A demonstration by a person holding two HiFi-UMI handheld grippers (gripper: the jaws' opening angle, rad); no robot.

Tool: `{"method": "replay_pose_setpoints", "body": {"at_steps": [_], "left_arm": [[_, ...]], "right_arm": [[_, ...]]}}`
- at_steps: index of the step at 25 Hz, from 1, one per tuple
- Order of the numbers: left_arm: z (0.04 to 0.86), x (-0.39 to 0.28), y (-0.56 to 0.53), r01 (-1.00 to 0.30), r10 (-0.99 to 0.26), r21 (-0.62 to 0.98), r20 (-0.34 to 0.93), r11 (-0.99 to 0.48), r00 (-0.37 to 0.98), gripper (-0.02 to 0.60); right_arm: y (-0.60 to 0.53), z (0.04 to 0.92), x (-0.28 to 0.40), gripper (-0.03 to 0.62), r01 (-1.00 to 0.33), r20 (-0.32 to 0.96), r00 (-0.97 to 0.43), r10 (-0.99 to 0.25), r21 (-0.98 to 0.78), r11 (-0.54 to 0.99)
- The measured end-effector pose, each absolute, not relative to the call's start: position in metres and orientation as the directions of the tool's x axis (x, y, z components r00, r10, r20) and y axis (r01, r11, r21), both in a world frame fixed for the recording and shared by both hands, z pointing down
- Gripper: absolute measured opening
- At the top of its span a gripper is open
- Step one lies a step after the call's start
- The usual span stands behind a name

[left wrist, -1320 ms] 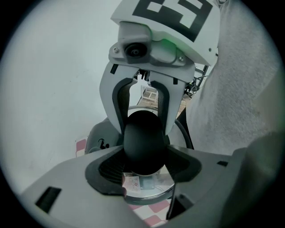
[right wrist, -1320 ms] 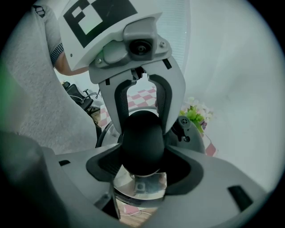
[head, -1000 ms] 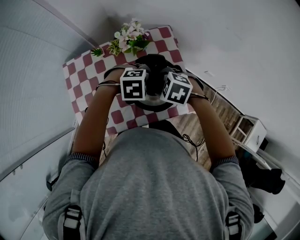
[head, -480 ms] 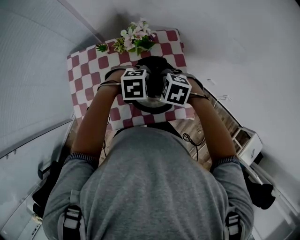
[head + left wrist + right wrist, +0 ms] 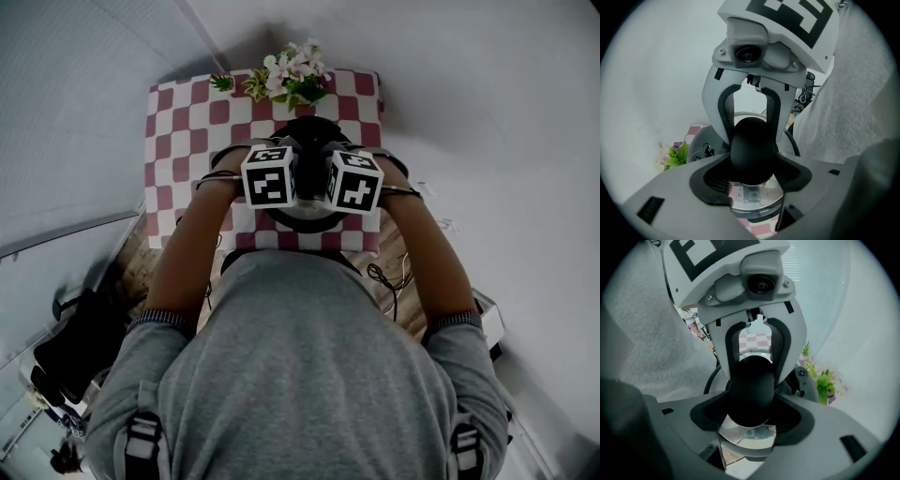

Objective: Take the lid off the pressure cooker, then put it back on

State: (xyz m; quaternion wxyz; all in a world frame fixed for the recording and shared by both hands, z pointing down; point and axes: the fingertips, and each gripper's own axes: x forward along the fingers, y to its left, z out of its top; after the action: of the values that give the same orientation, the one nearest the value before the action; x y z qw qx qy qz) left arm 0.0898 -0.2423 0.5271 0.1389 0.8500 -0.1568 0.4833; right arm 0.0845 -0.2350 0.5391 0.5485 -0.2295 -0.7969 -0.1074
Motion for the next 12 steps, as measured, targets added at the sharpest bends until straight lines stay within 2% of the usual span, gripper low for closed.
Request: {"method": "replay_pose_setpoints", "body": {"at_steps": [12], "left_arm": [[0.5286, 0.0884, -0.2445, -0.596, -0.189, 0.118, 0.884, -0.795, 0.428, 0.301]], "right_arm": [[-0.2356, 0.5387, 0.0869, 0.301, 0.720, 0.917, -0.201, 0.343, -0.099, 0.687]]}}
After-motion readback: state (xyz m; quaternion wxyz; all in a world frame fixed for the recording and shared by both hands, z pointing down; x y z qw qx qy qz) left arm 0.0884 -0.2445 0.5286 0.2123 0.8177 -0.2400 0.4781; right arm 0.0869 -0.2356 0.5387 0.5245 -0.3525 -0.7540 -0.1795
